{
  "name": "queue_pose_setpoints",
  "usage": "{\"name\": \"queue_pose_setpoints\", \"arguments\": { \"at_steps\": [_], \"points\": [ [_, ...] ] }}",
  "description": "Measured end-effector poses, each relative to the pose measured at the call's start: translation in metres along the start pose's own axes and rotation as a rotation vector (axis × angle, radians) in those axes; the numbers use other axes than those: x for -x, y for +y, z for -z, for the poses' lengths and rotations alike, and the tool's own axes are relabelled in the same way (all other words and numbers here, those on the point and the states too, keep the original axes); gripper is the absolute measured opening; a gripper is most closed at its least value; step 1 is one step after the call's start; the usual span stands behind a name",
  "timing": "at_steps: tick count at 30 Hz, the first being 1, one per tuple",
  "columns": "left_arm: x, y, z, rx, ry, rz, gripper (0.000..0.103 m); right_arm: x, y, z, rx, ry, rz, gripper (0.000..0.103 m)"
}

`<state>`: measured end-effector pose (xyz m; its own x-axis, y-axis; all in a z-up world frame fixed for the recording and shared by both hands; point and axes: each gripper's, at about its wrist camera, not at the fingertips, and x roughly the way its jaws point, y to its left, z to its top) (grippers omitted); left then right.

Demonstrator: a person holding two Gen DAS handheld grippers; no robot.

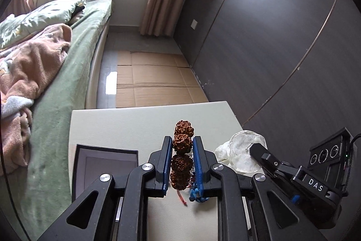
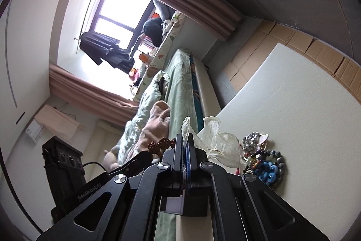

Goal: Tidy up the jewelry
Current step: 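Carry the rudraksha bracelet into the black box and open the left tool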

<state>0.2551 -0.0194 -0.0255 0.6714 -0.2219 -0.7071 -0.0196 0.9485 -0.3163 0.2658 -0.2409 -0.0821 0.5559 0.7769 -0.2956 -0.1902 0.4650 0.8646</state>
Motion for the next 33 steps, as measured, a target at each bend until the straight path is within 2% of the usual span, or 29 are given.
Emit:
{"name": "queue_pose_setpoints", "arguments": {
  "at_steps": [4,14,19,20,21,23,24,28,31,32,33],
  "points": [
    [0.011,0.021,-0.002,0.025,-0.029,-0.044,0.019,-0.02,0.015,0.01,0.019,0.042,-0.046,0.003],
    [0.037,0.068,-0.001,0.125,-0.112,-0.166,0.019,-0.083,0.045,0.045,0.059,0.188,-0.077,0.003],
    [0.036,0.079,0.0,0.136,-0.107,-0.194,0.019,-0.115,0.048,0.059,0.064,0.304,-0.011,0.006],
    [0.036,0.079,0.001,0.134,-0.103,-0.196,0.019,-0.118,0.045,0.059,0.043,0.325,-0.006,0.017],
    [0.036,0.08,0.002,0.13,-0.098,-0.195,0.019,-0.117,0.041,0.059,0.025,0.323,0.001,0.04],
    [0.033,0.08,0.003,0.122,-0.081,-0.193,0.019,-0.107,0.04,0.054,0.026,0.27,0.032,0.061],
    [0.032,0.08,0.005,0.116,-0.072,-0.19,0.019,-0.101,0.04,0.051,0.035,0.251,0.043,0.065],
    [0.027,0.074,0.01,0.094,-0.033,-0.181,0.019,-0.083,0.031,0.04,0.018,0.209,0.061,0.066],
    [0.021,0.069,0.015,0.097,0.002,-0.144,0.02,-0.072,0.022,0.037,0.006,0.194,0.083,0.066],
    [0.019,0.069,0.015,0.097,0.015,-0.15,0.023,-0.069,0.02,0.036,0.001,0.191,0.085,0.066],
    [0.016,0.068,0.015,0.098,0.028,-0.165,0.037,-0.066,0.018,0.035,-0.002,0.187,0.086,0.066]
  ]
}}
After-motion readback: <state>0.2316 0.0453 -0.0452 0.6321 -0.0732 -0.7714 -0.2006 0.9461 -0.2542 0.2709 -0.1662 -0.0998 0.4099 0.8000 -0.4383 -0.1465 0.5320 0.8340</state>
